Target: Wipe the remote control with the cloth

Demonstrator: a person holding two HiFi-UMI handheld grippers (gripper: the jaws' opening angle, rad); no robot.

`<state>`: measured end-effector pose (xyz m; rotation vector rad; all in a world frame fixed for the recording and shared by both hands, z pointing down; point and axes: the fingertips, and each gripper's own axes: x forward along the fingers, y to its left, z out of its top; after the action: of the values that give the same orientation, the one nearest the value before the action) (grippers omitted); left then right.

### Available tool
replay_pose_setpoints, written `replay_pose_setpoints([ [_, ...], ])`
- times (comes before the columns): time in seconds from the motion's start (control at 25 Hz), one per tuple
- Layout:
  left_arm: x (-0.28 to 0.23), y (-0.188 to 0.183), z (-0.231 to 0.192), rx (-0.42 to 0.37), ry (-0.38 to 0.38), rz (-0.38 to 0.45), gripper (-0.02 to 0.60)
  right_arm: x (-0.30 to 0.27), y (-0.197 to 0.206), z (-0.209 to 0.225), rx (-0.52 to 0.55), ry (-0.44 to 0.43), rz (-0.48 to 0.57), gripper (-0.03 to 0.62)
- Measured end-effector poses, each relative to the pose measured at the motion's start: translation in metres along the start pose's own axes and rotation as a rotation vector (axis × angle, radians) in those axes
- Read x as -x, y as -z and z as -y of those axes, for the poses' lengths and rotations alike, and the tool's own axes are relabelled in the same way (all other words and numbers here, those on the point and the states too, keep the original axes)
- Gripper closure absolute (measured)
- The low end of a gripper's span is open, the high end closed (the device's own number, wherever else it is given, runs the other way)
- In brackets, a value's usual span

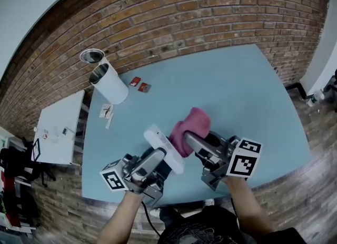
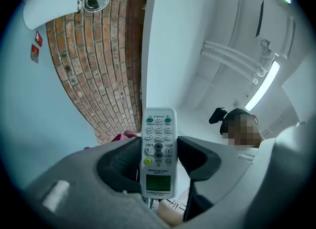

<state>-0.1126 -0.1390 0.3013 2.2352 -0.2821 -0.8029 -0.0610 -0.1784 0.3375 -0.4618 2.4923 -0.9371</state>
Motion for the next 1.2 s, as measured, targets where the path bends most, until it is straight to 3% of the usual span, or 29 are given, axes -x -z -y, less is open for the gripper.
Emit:
replay_pose_setpoints([
  [0.24,-0.003,0.003,-0.009,0.011,-0.023,-0.002,0.364,-0.004,0.007,-0.001,-0.048,-0.03,0.005,0.534],
  [0.48,0.005,-0.008,-0.026,0.07,-0.072,0.059,0.364,0.002,0.018,0.01,-0.084,-0.002,-0.003,0.534],
  [1.04,0.025,-0.026,-0.063,0.048,-0.229,0.176,0.364,0.012,0.041,0.028,-0.142,0.047,-0.021,0.534],
  [1.12,0.029,-0.025,-0.069,0.046,-0.265,0.157,0.364,0.015,0.047,0.032,-0.125,0.071,-0.045,0.534],
  [1.2,0.032,-0.014,-0.078,0.018,-0.324,0.082,0.364,0.02,0.052,0.039,-0.104,0.103,-0.067,0.534],
])
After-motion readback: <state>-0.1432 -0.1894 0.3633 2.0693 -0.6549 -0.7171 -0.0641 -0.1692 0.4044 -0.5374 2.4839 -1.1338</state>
